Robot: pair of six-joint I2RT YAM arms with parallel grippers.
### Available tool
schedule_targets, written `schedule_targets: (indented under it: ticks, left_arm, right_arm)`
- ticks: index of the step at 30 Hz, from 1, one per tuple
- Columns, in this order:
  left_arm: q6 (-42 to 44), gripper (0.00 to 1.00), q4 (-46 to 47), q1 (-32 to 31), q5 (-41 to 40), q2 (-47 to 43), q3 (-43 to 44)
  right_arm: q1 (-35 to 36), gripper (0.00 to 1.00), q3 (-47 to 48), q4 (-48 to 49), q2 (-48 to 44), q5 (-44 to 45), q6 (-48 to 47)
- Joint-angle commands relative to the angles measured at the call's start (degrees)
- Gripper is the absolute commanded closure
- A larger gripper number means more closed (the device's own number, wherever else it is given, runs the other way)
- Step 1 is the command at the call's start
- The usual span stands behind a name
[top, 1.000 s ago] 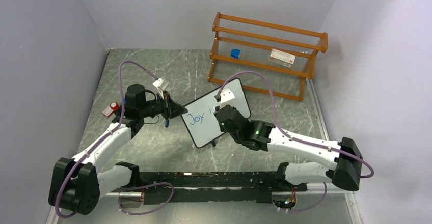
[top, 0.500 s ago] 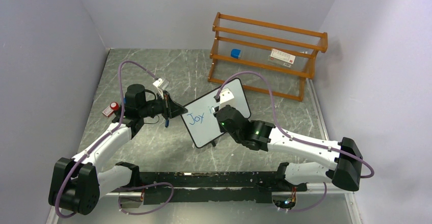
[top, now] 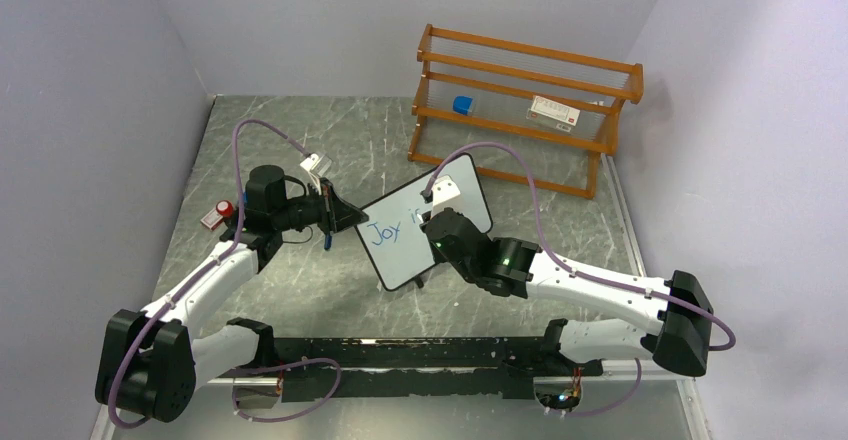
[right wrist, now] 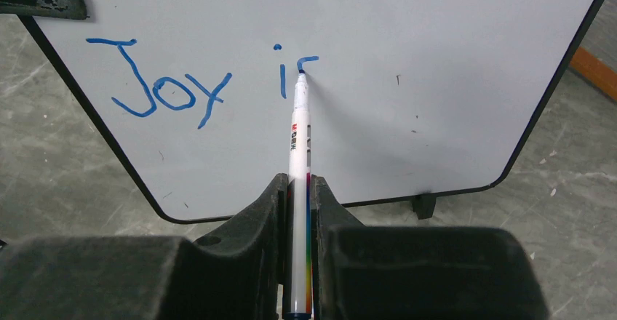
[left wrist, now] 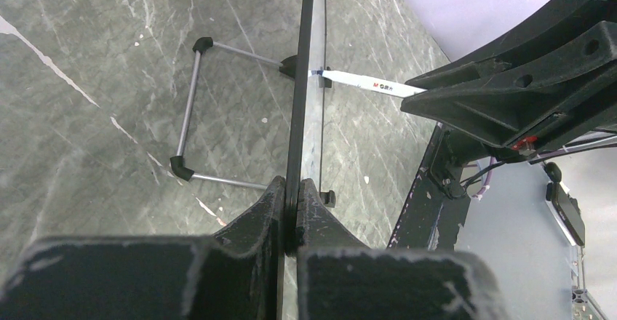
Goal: Write a sentence on the whiteboard
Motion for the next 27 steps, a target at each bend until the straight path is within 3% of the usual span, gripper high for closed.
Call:
schedule_targets:
  ticks: [1,13,27]
  left_arm:
    - [3.0,0.95,-2.8,0.9,-5.2,1.6,-0.6]
    - [2.8,0.95,-2.6,0.9,-5.1,1.7,-0.6]
    - [2.8,0.95,-2.6,0.9,-5.0,1.6,-0.7]
  right_arm:
    - [-0.3,1.00,-1.1,-1.8,-0.9,0.1,0.1]
    - [-0.3,1.00,-1.5,-2.8,-1.3,3.2,1.7]
    - [-0.2,1.00,-1.4,-2.4,-1.9,-1.8,0.8]
